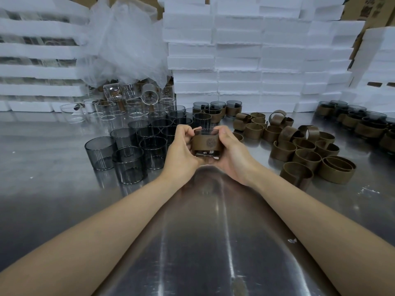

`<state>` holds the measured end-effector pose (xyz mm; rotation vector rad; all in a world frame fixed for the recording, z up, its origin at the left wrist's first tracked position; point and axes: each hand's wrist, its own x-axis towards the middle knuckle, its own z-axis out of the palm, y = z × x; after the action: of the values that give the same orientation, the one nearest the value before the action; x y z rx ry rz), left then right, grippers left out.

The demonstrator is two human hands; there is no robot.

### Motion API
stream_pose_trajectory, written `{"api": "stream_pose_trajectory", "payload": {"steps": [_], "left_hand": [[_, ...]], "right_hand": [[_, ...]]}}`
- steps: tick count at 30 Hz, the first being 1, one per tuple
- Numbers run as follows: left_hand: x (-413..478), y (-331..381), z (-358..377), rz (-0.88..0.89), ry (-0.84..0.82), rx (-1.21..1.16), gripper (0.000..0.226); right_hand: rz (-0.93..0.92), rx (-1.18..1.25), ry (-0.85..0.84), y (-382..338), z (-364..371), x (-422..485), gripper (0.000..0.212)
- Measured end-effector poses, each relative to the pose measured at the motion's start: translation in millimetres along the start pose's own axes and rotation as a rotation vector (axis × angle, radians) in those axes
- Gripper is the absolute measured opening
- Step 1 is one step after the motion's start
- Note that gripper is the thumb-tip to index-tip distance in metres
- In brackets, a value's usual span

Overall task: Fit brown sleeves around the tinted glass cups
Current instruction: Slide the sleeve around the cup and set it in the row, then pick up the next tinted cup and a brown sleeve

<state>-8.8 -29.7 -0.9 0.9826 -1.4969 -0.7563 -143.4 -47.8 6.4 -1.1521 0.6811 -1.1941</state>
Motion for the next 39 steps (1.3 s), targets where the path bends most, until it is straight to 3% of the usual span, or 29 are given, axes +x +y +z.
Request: {"api": "stream_pose_trajectory", "payload": {"steps": [6,8,15,18,22,25,27,29,33,36,39], "left_hand": [[4.1,-10.6,1.3,-0.119,-0.037,0.111,0.067],[4.7,-13.4,1.0,-0.142,-0.084,0.098,0.066],[0.9,-10.7,5.2,-0.117,-0.210,0.252,0.069],[-1.3,-10.0,7.3,-0.024,-0.245,0.403,0.058],[-2.6,-12.3,8.0,0.028,-0.293,0.541,0.054],[-2.8,-13.0,8.3,0.030,-0.326,0.600,0.051],[-3.1,-12.9,8.9,0.057,-0.351,0.639,0.046],[-3.0,-13.1,9.4,0.082,-0.365,0.677,0.042],[-2.5,-14.2,9.9,0.100,-0.368,0.697,0.033],[-2.5,-15.8,10.6,0.097,-0.366,0.704,0.036],[-1.3,-17.1,10.6,0.081,-0.363,0.706,0.038]], "right_hand": [[0.055,0.074,-0.023,-1.2,-5.0,-0.2,0.023],[0.024,-0.053,-0.019,-0.6,-8.0,1.1,0.009],[-0.191,-0.797,0.160,-5.8,-27.2,1.9,0.017],[-0.156,-0.866,0.187,-4.9,-33.7,3.6,0.016],[-0.295,-1.144,0.291,-5.9,-36.4,3.8,0.044],[-0.509,-1.189,0.444,-7.5,-32.3,1.2,0.024],[-0.433,-1.246,0.468,-7.4,-28.8,-0.7,0.020],[-0.324,-1.361,0.379,-0.9,-29.7,-0.5,0.023],[-0.277,-1.524,0.187,5.6,-37.7,10.5,0.041],[-0.078,-1.603,0.138,6.1,-44.4,28.9,0.060],[0.060,-1.639,0.109,9.4,-46.5,43.2,0.063]]}}
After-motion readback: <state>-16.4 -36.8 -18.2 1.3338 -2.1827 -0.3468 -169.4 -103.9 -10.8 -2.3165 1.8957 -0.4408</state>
